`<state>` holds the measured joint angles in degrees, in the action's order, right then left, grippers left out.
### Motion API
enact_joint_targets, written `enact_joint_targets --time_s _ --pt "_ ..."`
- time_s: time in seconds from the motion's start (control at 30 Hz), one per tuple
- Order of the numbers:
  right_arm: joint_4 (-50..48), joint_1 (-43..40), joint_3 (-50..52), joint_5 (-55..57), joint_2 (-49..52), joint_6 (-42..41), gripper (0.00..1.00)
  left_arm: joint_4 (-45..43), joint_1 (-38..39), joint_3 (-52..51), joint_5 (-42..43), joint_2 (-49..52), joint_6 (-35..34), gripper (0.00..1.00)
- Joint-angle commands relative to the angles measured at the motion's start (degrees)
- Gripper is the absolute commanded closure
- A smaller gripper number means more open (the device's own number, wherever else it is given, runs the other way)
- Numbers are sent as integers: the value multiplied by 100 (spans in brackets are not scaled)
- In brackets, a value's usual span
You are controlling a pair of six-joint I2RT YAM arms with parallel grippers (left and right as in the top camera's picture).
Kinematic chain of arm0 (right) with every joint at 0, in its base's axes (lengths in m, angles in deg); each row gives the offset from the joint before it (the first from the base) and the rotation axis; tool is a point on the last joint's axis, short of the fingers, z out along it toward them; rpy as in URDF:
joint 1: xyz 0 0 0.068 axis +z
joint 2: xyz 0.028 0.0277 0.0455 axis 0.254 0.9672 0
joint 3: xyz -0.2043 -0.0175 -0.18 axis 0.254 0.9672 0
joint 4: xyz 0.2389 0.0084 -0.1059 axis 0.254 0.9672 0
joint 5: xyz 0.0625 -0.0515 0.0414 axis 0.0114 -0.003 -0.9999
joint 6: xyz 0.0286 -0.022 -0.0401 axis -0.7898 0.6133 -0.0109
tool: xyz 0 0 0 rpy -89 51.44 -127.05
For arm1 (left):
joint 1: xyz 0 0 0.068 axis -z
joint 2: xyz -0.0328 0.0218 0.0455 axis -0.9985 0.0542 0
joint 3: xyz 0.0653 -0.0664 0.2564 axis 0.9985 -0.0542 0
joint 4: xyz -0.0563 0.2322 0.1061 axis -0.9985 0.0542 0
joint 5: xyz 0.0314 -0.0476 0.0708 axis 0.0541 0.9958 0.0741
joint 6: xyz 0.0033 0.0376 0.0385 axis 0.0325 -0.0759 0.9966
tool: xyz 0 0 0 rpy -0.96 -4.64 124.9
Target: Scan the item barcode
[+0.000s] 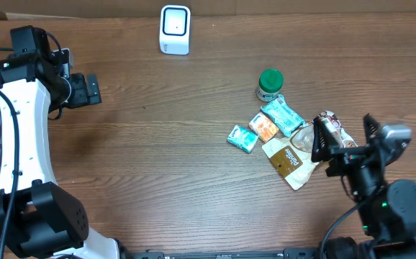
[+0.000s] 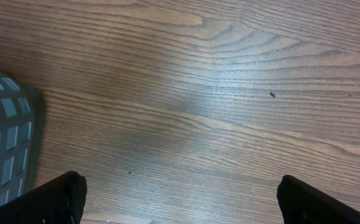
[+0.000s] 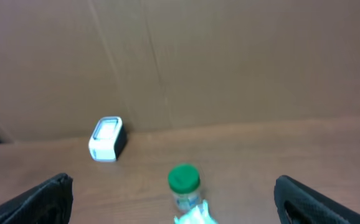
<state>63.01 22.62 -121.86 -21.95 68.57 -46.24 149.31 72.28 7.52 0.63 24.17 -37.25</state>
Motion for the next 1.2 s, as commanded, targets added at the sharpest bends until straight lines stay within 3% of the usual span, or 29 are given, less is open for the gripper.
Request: enact_joint_targets --time_s 0.0,0.23,0.4,0.67,1.17 --pt "-909 -26 1027 74 -595 24 0 -7 55 90 4 -2 129 0" --pt "-2352 -13 2667 66 -1733 -2 0 -7 55 90 4 -2 129 0" --pt "-2647 4 3283 68 -2354 -2 0 -7 55 90 4 -2 129 0" --pt "-2973 181 3934 66 -2542 -2 0 -7 55 90 4 -2 129 0" --pt "-1928 907 3985 48 -2542 0 0 -7 55 90 4 -2 129 0"
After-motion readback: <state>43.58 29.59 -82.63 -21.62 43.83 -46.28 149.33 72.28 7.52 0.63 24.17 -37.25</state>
